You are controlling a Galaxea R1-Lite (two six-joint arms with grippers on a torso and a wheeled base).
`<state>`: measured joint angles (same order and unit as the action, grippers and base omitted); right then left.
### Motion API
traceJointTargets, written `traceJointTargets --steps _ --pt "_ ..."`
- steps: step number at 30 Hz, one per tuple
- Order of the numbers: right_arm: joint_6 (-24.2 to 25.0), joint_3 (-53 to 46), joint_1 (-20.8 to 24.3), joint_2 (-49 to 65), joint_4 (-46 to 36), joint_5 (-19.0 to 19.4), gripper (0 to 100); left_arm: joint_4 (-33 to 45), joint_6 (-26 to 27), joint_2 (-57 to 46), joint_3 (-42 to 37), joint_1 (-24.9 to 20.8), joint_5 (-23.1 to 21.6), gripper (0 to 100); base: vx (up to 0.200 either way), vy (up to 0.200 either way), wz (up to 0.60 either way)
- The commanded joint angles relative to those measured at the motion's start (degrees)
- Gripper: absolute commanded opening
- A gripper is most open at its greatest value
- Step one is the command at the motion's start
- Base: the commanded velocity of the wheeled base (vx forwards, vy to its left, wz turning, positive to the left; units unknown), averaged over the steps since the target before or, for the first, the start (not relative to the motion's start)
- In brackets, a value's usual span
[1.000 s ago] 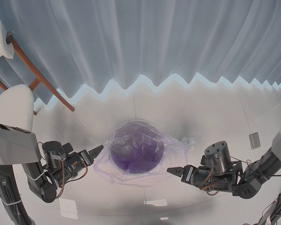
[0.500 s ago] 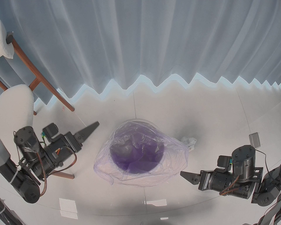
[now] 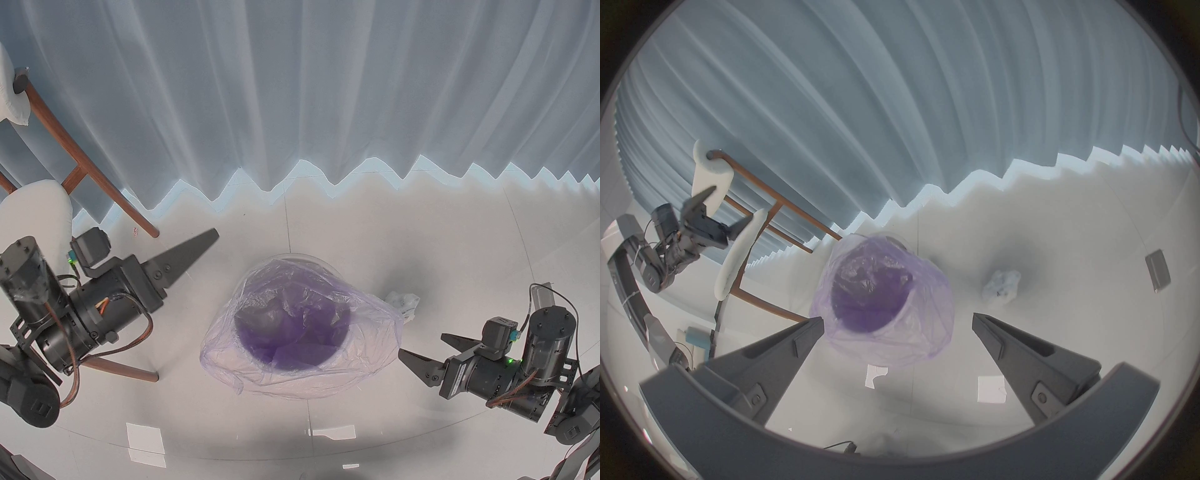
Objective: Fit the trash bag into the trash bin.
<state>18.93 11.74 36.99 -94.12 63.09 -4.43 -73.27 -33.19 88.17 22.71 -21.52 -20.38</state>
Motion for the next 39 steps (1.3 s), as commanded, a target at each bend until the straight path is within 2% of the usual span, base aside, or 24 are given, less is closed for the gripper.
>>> traceJointTargets --steps 1,6,8,10,12,13,17,32,33,39 --pt "-6.54 6.63 -6.40 -11.26 6.79 6.18 100 17.02 16.23 9.12 12.01 3.15 -0.54 100 0.000 0.000 0.00" --pt "-9.09 15.51 -7.98 -18.46 7.93 7.41 100 18.69 30.29 17.82 15.70 7.37 -1.24 100 0.000 0.000 0.00" --pt "-9.09 17.97 -8.07 -20.31 7.67 7.50 100 18.60 34.25 20.11 16.31 8.16 -2.73 100 0.000 0.000 0.00" --pt "-9.18 20.43 -8.16 -22.33 8.02 7.59 100 18.60 36.53 20.99 16.93 8.24 -4.49 100 0.000 0.000 0.00" --pt "-9.18 21.92 -8.60 -22.95 8.02 7.59 100 18.77 37.85 21.34 17.81 8.24 -4.67 100 0.000 0.000 0.00" --pt "-9.09 23.68 -10.09 -23.03 7.58 7.77 100 19.21 40.75 23.53 19.92 8.24 -4.84 100 0.000 0.000 0.00" --pt "-8.82 24.82 -10.71 -23.21 7.49 8.91 100 18.51 45.50 28.54 22.46 8.86 -4.84 100 0.000 0.000 0.00" --pt "-8.65 24.82 -11.32 -24.70 8.02 8.91 100 18.07 46.38 31.88 23.61 7.98 -5.02 100 0.000 0.000 0.00" --pt "-8.74 24.82 -11.15 -24.79 8.02 9.00 100 17.98 46.47 32.32 23.61 7.98 -5.02 0 0.000 0.000 0.00" --pt "-8.74 24.82 -10.88 -25.67 8.37 9.00 100 16.05 46.38 34.34 23.78 7.89 -4.93 0 0.000 0.000 0.00"
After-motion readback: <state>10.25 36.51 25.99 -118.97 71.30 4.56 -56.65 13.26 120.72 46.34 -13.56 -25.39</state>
